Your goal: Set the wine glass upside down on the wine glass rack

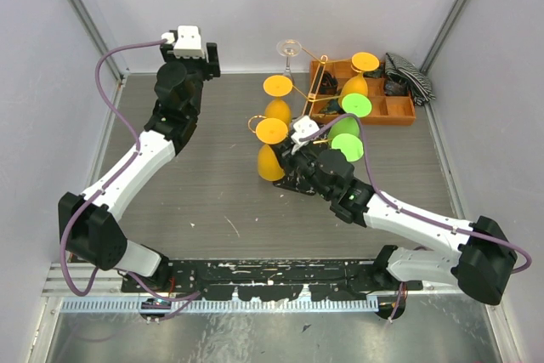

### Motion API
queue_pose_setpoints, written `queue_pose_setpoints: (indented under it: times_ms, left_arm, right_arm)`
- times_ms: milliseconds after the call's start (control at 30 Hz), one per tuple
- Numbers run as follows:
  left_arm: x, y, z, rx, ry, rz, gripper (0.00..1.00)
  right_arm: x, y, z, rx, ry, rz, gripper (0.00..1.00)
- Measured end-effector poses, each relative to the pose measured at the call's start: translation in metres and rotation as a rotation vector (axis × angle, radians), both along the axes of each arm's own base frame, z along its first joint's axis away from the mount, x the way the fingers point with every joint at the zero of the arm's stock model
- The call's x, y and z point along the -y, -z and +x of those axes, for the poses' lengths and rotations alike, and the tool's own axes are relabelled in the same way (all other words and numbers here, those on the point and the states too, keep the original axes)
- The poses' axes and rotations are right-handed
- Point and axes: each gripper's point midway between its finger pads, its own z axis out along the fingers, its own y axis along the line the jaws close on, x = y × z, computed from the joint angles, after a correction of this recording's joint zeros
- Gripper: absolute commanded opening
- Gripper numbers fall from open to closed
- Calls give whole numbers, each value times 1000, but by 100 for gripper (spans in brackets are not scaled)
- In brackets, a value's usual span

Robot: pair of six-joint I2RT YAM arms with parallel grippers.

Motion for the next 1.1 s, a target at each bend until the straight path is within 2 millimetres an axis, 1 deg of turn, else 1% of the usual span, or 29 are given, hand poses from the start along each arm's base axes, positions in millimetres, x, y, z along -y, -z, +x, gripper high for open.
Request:
queue_pose_setpoints:
  times_ms: [400, 633, 700, 767, 833, 933, 1000, 1100]
  left_arm:
    - [0, 9, 0, -13, 0, 3, 77]
    - [-2, 10, -2, -14, -1, 2, 77]
    - [-3, 9, -2, -13, -3, 2, 77]
    - [-4, 8, -2, -11, -4, 0, 77]
    - [-4, 8, -3, -10, -5, -3, 77]
    - [-6, 9, -5, -10, -5, -3, 78]
    - [-7, 11, -7, -14, -5, -2, 78]
    - [-10, 13, -8, -17, -11, -1, 78]
  right_arm:
    - [4, -1, 0, 53, 161, -43, 1]
    - [13, -3, -2, 64, 265, -49, 1]
    - [10, -5, -4, 67, 269, -52, 1]
    - [3, -9, -6, 77, 272, -64, 1]
    - [-13, -12, -11, 91, 256, -80, 1]
    - [-29, -6, -18, 97, 228, -108, 1]
    - [-31, -3, -18, 96, 230, -121, 1]
    - [-28, -6, -16, 98, 249, -118, 1]
